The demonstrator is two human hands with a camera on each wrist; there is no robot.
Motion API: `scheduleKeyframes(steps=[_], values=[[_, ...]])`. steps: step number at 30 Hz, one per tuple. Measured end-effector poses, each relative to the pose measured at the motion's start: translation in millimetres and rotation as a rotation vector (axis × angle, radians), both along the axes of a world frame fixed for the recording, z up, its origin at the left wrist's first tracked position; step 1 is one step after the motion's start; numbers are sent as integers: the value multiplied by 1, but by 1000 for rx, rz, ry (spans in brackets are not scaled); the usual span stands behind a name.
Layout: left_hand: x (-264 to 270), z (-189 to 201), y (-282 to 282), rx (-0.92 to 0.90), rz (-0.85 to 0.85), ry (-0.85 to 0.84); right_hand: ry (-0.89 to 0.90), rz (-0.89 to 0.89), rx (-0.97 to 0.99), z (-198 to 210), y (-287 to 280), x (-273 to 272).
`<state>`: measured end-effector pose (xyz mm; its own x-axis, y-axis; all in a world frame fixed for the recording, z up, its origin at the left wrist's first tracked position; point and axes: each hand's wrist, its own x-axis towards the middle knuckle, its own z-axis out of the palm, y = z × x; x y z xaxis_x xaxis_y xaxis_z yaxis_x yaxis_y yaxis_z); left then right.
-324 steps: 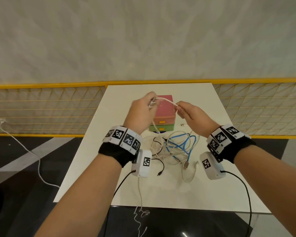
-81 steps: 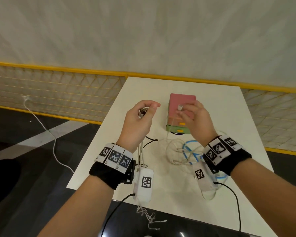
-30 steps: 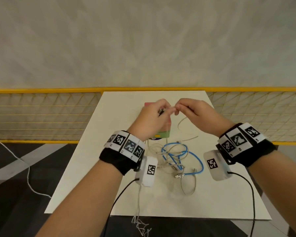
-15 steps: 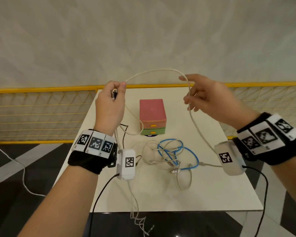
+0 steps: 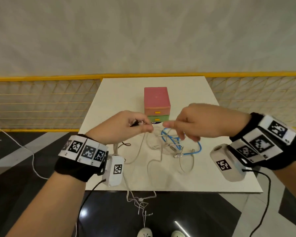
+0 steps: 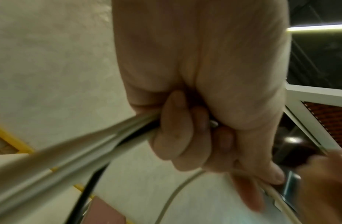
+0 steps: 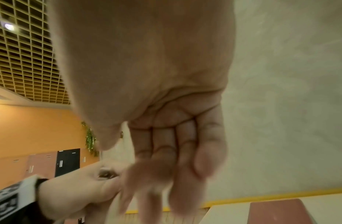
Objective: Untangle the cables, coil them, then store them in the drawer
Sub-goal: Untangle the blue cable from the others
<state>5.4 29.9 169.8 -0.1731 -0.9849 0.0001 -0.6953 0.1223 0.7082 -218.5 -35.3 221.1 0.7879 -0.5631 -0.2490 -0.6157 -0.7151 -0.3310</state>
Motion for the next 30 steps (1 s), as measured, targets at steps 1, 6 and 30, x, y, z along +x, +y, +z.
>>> scheduleKeyframes(steps=[1,6,30], values=[[-3,-1,4,0,-19,-1,-73,-15,-77,-2,-5,1],[-19,17,11,-276,115,348,-377,8,102,-23,-18,24],[0,16,-23,-192,376,750,-84,-46,278,-173,-54,19]])
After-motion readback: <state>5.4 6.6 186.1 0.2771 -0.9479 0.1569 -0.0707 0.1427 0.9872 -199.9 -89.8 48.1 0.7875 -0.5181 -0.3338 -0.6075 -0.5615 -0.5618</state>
